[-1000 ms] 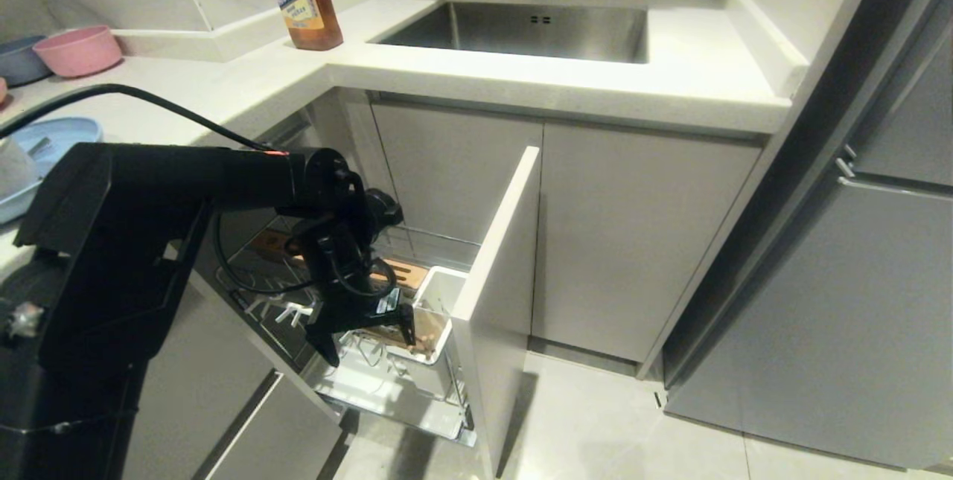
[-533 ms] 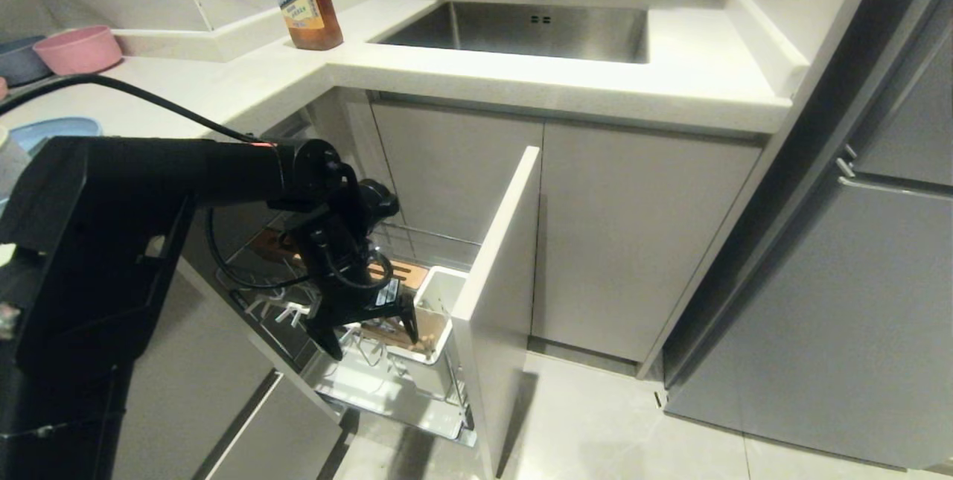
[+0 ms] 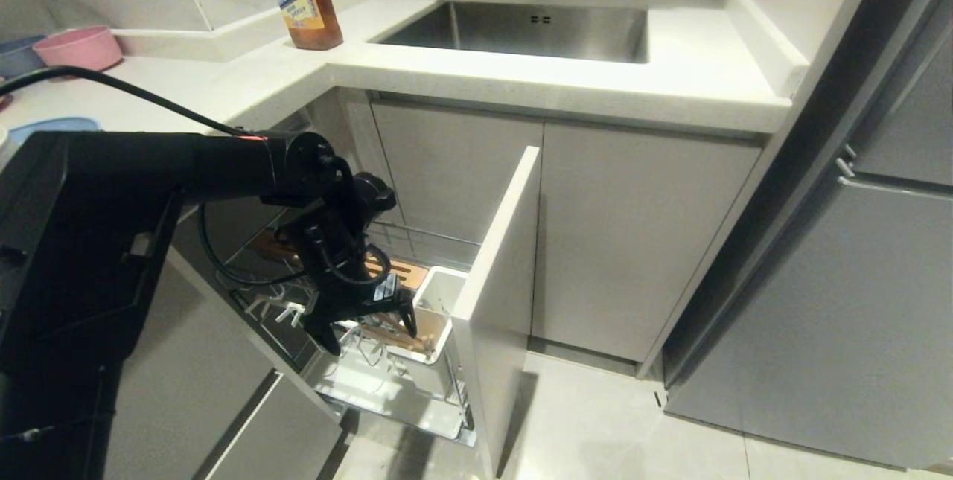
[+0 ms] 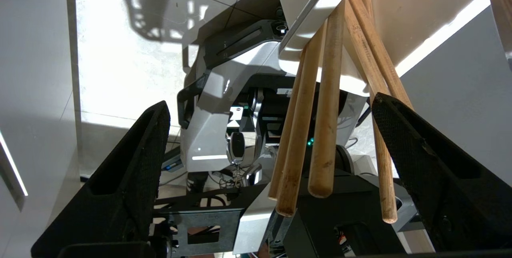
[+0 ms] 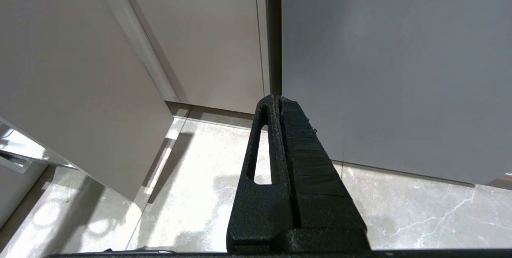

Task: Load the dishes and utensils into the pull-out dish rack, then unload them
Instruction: Take the chopsticks out of the cupboard

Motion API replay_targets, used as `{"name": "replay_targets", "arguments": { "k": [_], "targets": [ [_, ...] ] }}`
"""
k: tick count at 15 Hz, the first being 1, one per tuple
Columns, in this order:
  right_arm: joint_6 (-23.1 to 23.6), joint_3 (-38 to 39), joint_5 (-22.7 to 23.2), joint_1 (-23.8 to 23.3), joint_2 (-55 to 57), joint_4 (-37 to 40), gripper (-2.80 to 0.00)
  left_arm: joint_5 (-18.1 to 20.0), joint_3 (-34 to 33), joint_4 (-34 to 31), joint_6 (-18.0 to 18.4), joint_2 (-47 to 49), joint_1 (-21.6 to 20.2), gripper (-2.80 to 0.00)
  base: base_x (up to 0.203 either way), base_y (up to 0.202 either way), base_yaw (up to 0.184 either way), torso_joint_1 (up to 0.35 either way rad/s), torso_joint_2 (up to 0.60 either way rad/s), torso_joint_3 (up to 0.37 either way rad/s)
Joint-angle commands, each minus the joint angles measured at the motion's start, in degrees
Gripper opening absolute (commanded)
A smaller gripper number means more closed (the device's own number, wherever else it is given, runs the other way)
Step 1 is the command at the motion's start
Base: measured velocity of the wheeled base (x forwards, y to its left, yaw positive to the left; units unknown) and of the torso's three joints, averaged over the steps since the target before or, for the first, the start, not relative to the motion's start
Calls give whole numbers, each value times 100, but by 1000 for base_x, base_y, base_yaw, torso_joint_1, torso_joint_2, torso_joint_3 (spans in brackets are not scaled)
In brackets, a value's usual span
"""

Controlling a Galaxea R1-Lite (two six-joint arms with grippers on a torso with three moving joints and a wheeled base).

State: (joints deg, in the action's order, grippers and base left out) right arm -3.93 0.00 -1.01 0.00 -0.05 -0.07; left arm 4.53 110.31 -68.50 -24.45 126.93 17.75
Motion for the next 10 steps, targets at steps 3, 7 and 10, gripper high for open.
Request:
{"name": "replay_targets", "arguments": {
  "k": [3, 7, 10],
  "targets": [
    [-2, 0, -4, 0, 5, -1, -280, 4, -1, -41, -18, 50, 9, 0, 0, 0, 0, 0, 0, 0],
    [-2, 0, 3, 0, 5, -1, -280, 4, -1, -50, -24, 43, 36, -280, 0, 0, 0, 0, 0, 0],
    [-2, 0, -1, 0, 5, -1, -280, 7, -1, -67, -19, 40, 44, -280, 0, 0, 0, 0, 0, 0]
  ]
}}
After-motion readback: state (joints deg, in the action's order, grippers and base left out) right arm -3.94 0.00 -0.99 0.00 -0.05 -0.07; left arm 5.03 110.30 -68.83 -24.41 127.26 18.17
